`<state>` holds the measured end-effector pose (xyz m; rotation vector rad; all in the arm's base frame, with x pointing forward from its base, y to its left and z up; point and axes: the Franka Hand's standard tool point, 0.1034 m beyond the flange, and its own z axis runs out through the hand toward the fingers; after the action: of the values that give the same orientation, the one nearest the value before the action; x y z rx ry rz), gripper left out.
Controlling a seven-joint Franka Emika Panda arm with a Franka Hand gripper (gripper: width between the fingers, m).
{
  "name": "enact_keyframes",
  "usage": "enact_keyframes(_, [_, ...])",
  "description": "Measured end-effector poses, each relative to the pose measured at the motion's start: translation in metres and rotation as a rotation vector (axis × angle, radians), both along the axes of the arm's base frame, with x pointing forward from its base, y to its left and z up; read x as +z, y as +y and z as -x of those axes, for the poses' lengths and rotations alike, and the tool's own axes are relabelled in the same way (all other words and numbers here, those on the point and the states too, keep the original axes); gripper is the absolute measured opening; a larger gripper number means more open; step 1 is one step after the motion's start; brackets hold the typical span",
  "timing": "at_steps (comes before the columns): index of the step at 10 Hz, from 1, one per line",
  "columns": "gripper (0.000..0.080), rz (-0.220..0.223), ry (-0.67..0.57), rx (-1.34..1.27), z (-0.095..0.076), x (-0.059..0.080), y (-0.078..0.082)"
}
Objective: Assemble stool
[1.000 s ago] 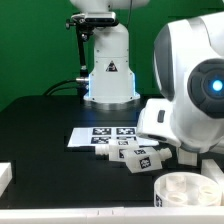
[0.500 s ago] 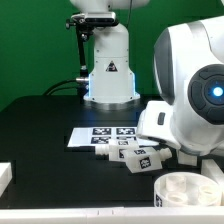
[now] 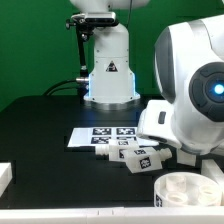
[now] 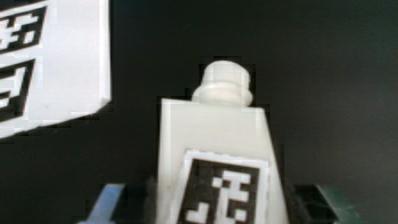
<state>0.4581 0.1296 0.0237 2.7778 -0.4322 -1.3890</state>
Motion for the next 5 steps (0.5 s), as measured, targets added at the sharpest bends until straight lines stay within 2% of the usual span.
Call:
enact_keyframes(2, [0.0325,-0.041,-0.008,0.016,-0.014,0.043,-0.015])
enact_keyframes(3, [0.0325,-0.031,-0.103,0.047,-0.031,0.055,-0.020])
enact_keyframes(4, [0.0325,-0.025,-0.166,0.053,-0.035,0.057,-0.015])
enact_keyframes(5, [0.0325,-0.021,-0.218,0.052,-0.035,0.054,-0.013])
